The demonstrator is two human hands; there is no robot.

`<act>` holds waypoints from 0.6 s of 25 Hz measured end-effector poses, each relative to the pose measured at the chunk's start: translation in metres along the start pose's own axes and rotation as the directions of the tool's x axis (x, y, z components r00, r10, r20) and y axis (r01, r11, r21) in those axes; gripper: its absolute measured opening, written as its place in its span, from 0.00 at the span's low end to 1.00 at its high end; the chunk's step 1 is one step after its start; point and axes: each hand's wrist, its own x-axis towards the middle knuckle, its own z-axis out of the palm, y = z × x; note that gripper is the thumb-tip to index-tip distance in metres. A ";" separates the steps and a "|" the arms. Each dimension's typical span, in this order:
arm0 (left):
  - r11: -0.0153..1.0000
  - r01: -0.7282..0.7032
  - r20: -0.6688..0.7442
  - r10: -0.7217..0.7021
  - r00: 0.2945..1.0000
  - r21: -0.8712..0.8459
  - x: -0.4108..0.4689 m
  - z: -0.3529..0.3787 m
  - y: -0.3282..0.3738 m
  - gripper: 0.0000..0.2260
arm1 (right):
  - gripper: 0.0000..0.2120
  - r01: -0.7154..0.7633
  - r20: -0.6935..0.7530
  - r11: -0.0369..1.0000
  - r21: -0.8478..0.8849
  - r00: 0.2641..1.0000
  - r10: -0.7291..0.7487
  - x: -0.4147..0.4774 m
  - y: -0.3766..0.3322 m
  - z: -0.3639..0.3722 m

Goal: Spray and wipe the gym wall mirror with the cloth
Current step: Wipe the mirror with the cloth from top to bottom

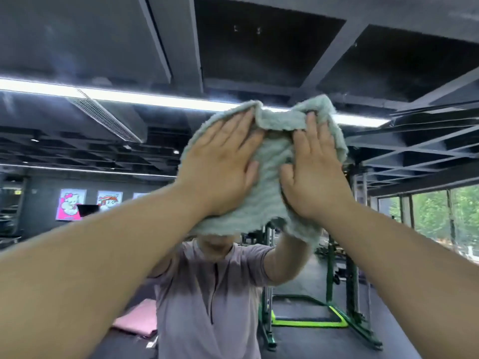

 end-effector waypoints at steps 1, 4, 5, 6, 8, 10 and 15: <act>0.998 0.056 0.013 -0.057 0.998 0.028 0.009 -0.006 -0.035 0.30 | 0.31 0.046 -0.014 0.999 0.007 0.999 -0.046 0.027 -0.022 0.002; 0.979 0.201 -0.007 -0.201 0.980 0.044 0.032 -0.030 -0.136 0.34 | 0.31 0.107 -0.056 0.994 0.036 0.993 -0.105 0.090 -0.099 0.010; 0.973 0.228 -0.018 -0.228 0.974 0.045 0.023 -0.034 -0.152 0.34 | 0.31 0.126 -0.064 0.991 0.049 0.990 -0.123 0.088 -0.122 0.017; 0.967 0.249 -0.053 -0.246 0.968 0.055 0.006 -0.030 -0.155 0.34 | 0.31 0.153 -0.073 0.987 0.048 0.986 -0.149 0.074 -0.137 0.026; 0.973 0.211 -0.103 -0.201 0.974 0.091 -0.049 -0.019 -0.139 0.29 | 0.31 0.177 -0.070 0.984 0.015 0.982 -0.176 0.020 -0.156 0.044; 0.991 0.120 -0.034 -0.118 0.992 0.068 -0.086 -0.022 -0.142 0.27 | 0.34 0.178 -0.011 0.984 -0.013 0.984 -0.178 -0.012 -0.164 0.048; 0.997 0.055 -0.033 -0.053 0.998 0.060 -0.032 -0.045 -0.240 0.33 | 0.33 0.041 0.027 0.999 -0.026 0.999 -0.040 0.075 -0.210 0.034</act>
